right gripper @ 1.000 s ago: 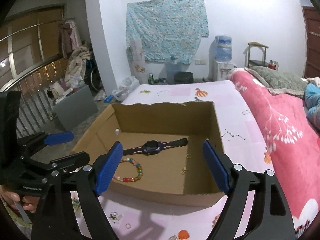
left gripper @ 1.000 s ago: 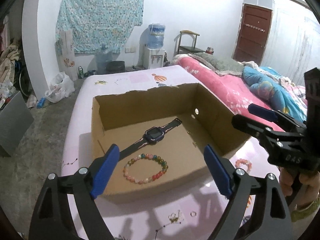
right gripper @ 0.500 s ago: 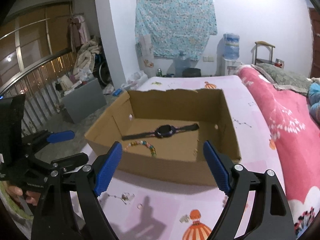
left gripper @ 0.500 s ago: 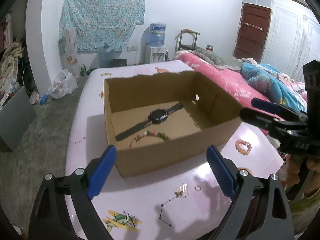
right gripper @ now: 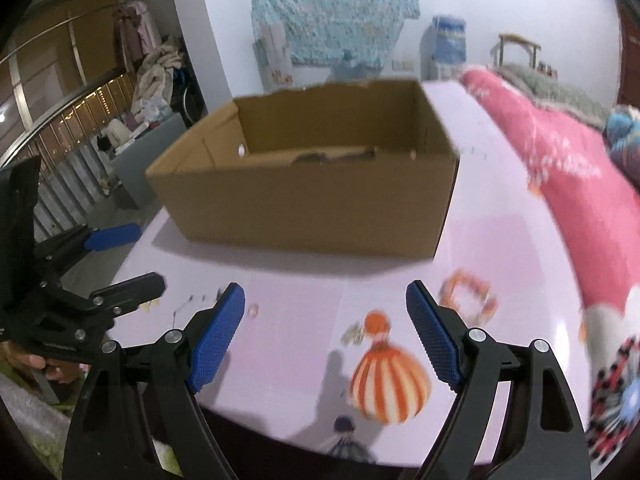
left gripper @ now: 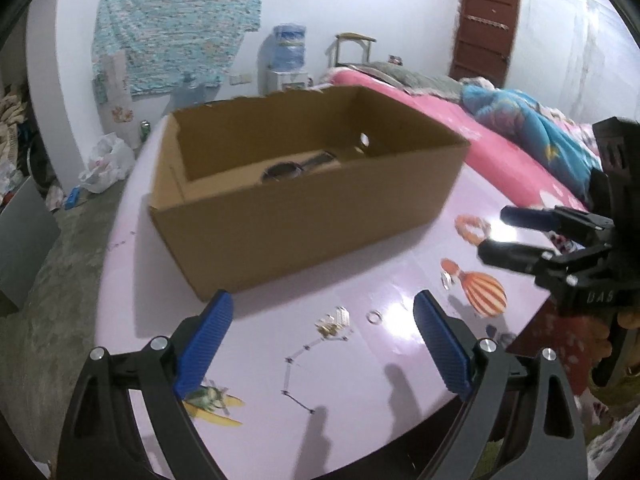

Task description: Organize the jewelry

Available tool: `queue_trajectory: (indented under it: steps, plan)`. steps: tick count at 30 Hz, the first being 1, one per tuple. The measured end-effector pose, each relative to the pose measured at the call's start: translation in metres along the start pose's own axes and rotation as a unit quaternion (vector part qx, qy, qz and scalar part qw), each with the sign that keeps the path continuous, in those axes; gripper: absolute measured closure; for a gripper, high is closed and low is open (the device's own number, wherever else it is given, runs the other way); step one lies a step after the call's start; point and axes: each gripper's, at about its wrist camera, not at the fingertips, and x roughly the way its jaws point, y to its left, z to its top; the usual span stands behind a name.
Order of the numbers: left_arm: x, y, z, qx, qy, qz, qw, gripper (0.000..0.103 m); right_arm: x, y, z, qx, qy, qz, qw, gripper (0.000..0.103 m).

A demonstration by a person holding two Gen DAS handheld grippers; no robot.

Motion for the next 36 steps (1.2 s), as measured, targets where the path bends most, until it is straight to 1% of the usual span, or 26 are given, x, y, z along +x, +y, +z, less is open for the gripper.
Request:
queue_trajectory:
  steps: [5,7,12,16,21,23,24,26,27,29,30,34,36]
  plan:
    - [0.012,-0.011,-0.011,0.005,0.014,-0.026,0.9996,0.014,0.009,0.003,-0.02,0.022,0.031,0.005,0.999,0.024]
    - [0.015,-0.015,-0.013,0.009,0.015,-0.03,0.9994,0.014,0.012,0.003,-0.026,0.029,0.04,0.004,0.999,0.025]
    - [0.022,-0.023,-0.014,0.017,0.018,-0.041,0.9989,0.018,0.016,-0.004,-0.03,0.054,0.047,0.008,0.997,0.034]
    - [0.03,-0.028,-0.013,0.023,0.027,-0.056,0.9978,0.028,0.018,-0.006,-0.031,0.059,0.048,0.008,0.997,0.043]
    - [0.042,-0.033,-0.011,0.029,0.036,-0.074,0.9962,0.043,0.022,-0.006,-0.035,0.064,0.05,0.014,0.997,0.047]
    - [0.048,-0.035,-0.01,0.035,0.043,-0.077,0.9955,0.052,0.024,-0.006,-0.036,0.065,0.052,0.017,0.996,0.048]
    - [0.051,-0.037,-0.009,0.039,0.047,-0.076,0.9952,0.055,0.024,-0.005,-0.036,0.065,0.052,0.019,0.996,0.049]
    - [0.058,-0.039,-0.009,0.044,0.055,-0.077,0.9946,0.062,0.025,-0.005,-0.036,0.064,0.053,0.02,0.996,0.049]
    - [0.061,-0.039,-0.009,0.046,0.059,-0.077,0.9942,0.064,0.025,-0.005,-0.036,0.063,0.052,0.019,0.996,0.049]
    - [0.067,-0.041,-0.009,0.051,0.067,-0.074,0.9937,0.07,0.026,-0.007,-0.037,0.064,0.052,0.021,0.996,0.05]
    - [0.069,-0.042,-0.009,0.053,0.071,-0.072,0.9935,0.071,0.026,-0.007,-0.037,0.065,0.052,0.021,0.996,0.05]
    - [0.078,-0.043,-0.01,0.06,0.085,-0.061,0.9927,0.081,0.028,-0.01,-0.038,0.069,0.052,0.024,0.996,0.05]
    - [0.083,-0.042,-0.011,0.061,0.096,-0.054,0.9921,0.082,0.028,-0.011,-0.038,0.071,0.053,0.025,0.996,0.051]
